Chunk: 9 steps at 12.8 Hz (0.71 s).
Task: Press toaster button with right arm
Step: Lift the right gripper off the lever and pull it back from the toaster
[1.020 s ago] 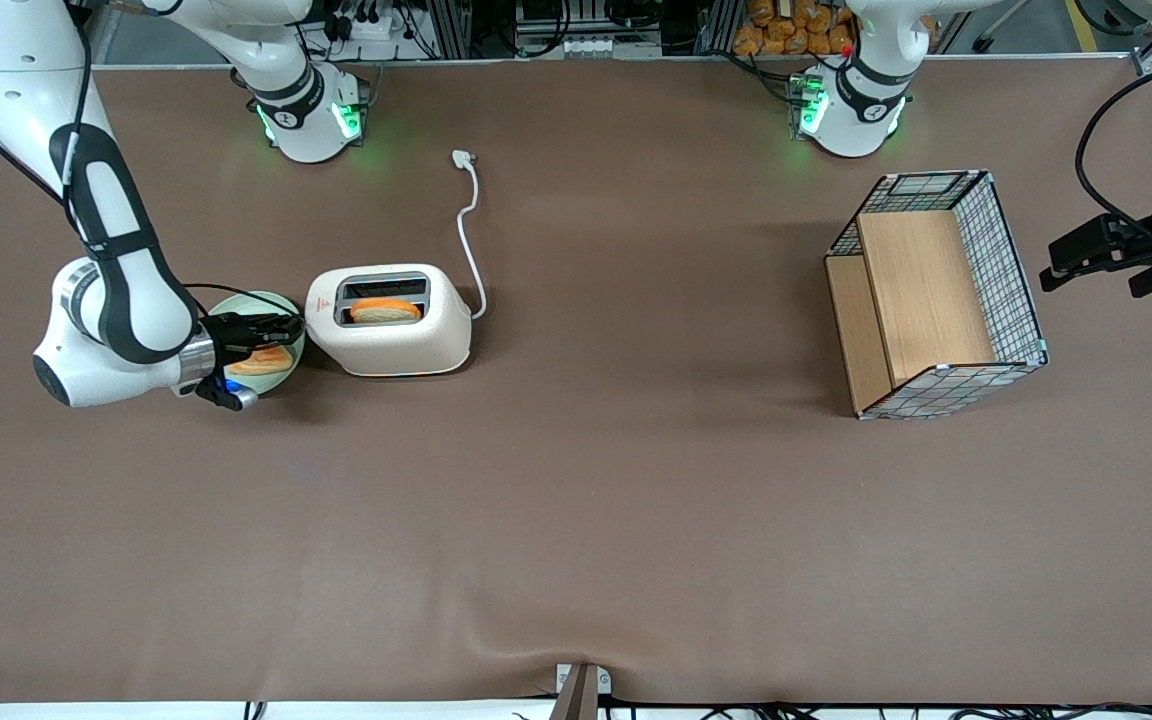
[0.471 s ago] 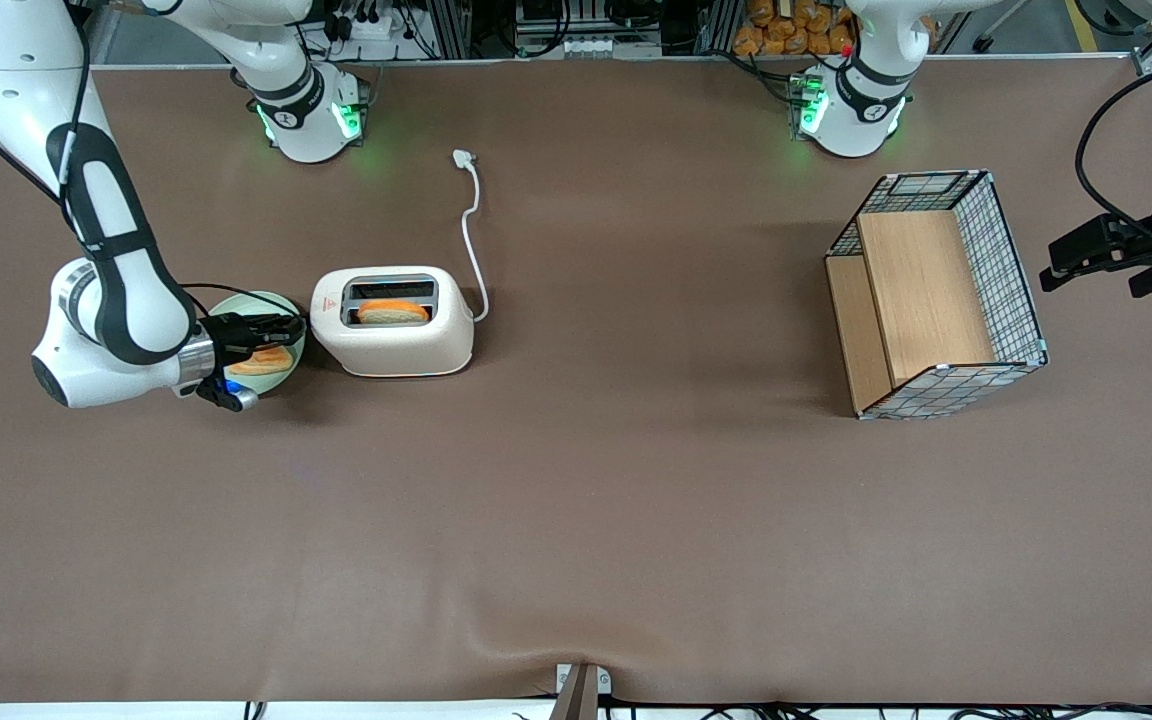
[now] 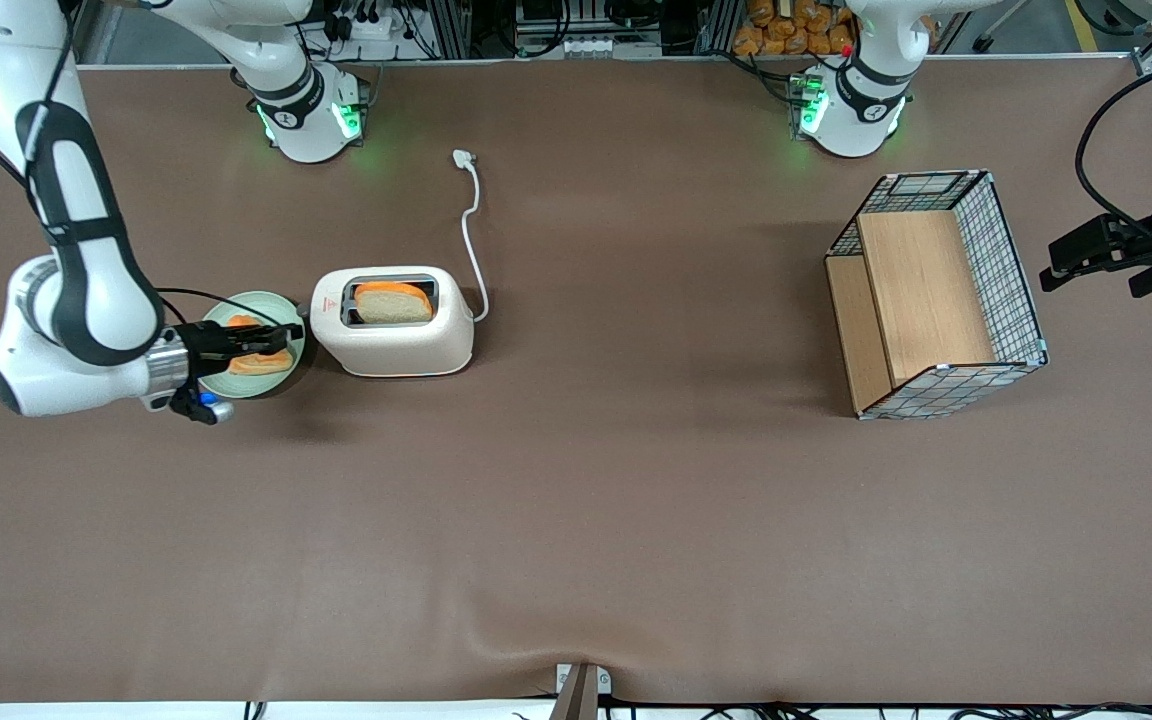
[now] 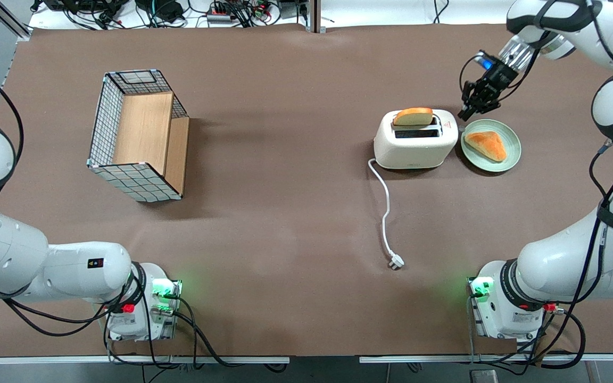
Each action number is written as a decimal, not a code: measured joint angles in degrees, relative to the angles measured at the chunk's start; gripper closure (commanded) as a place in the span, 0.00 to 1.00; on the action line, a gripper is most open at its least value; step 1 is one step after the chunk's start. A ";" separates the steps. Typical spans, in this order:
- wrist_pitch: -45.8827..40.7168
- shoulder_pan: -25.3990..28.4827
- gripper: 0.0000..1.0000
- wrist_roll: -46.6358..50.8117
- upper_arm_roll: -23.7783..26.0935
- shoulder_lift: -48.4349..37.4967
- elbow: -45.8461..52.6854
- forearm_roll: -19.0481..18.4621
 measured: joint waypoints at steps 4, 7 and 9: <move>-0.17 -0.10 0.00 0.01 -0.66 -4.74 2.42 -6.06; -0.02 -0.08 0.00 -0.03 -0.51 -9.07 6.23 -14.85; 0.78 -0.04 0.00 -0.21 -0.29 -12.29 8.65 -20.15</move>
